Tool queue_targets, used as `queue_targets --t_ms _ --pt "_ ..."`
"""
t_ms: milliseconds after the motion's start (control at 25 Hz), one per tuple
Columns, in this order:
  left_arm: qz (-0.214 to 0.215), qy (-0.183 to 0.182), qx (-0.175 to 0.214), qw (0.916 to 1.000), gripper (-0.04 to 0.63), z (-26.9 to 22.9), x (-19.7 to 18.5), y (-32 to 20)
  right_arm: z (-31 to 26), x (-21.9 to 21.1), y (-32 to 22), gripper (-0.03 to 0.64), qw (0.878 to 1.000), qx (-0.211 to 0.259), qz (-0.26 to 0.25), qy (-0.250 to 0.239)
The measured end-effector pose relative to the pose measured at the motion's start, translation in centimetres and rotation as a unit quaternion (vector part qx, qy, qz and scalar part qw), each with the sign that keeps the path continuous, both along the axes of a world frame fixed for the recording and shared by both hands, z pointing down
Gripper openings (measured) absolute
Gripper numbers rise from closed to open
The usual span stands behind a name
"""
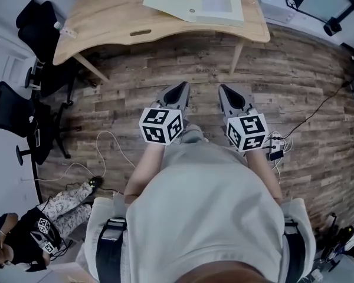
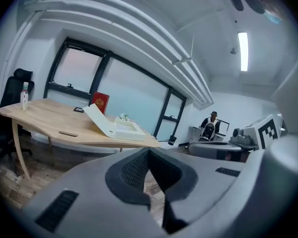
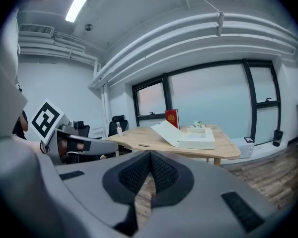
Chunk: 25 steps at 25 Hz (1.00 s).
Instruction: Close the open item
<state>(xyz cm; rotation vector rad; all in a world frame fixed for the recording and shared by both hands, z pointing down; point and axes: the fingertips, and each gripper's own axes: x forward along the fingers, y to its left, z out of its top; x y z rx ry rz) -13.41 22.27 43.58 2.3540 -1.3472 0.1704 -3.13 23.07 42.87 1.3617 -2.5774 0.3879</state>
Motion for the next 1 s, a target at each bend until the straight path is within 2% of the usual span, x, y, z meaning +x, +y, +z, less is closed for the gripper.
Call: queue_targets --t_ms 240,520,680,1000 --pt "-0.003 -0.004 -0.001 1.0000 0.020 0.1 -0.3 0.2 0.0 0.0 0.6 0.018 1.000 0.000 0.000 0.009" --pt "-0.009 0.014 0.003 0.9999 0.020 -0.2 0.1 -1.4 0.1 0.4 0.4 0.018 1.000 0.001 -0.003 0.013" --pt "-0.013 0.011 0.004 0.9998 0.020 0.4 0.6 -2.8 0.6 0.8 -0.9 0.018 1.000 -0.004 -0.003 0.015" --pt "-0.024 0.029 -0.007 0.9993 0.020 1.2 0.7 -6.4 1.1 1.7 -4.9 0.018 1.000 -0.015 0.001 0.009"
